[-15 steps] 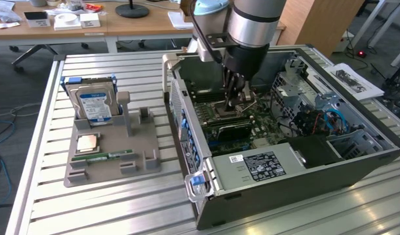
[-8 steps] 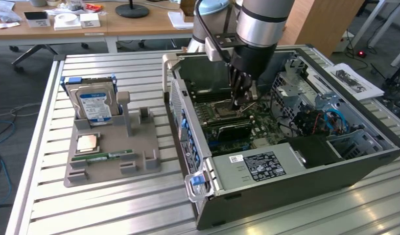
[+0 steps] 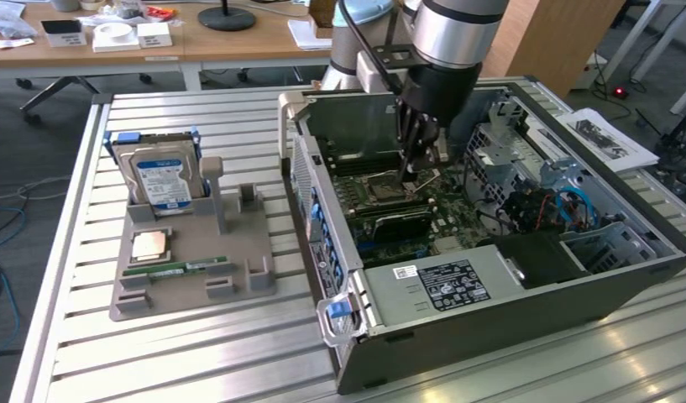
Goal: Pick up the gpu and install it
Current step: 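Press down on the gpu until it lock into place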
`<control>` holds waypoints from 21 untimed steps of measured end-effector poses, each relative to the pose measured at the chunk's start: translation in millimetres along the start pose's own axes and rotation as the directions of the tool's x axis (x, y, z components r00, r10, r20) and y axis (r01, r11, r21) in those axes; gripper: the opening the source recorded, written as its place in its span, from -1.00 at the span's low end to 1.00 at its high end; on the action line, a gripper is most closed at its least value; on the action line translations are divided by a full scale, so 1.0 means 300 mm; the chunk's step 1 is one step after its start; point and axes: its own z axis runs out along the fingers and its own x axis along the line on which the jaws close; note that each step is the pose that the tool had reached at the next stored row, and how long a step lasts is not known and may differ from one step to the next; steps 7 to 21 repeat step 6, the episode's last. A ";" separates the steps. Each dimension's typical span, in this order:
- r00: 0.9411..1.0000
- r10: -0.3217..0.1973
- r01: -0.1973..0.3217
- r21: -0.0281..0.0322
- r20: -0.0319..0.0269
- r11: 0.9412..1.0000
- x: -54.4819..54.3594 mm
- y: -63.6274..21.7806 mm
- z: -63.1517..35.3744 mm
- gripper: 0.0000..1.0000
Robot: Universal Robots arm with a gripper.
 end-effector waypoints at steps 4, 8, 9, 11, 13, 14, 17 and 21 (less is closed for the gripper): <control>1.000 0.000 0.000 0.000 0.000 1.000 0.000 0.000 0.000 -0.79; 1.000 0.000 0.000 0.000 0.000 1.000 0.000 0.000 0.000 -0.79; 1.000 0.000 0.000 0.000 0.000 1.000 0.000 0.000 0.000 -0.79; 1.000 0.000 0.000 0.000 0.000 1.000 0.000 0.000 0.000 -0.79; 1.000 0.000 0.000 0.000 0.000 1.000 0.000 0.000 0.000 -0.79; 1.000 0.000 0.000 0.000 0.000 1.000 0.000 0.000 0.000 -0.79; 1.000 0.000 0.000 0.000 0.000 1.000 0.000 0.000 0.000 -0.79; 1.000 0.000 0.000 0.000 0.000 1.000 0.000 0.000 0.000 -0.79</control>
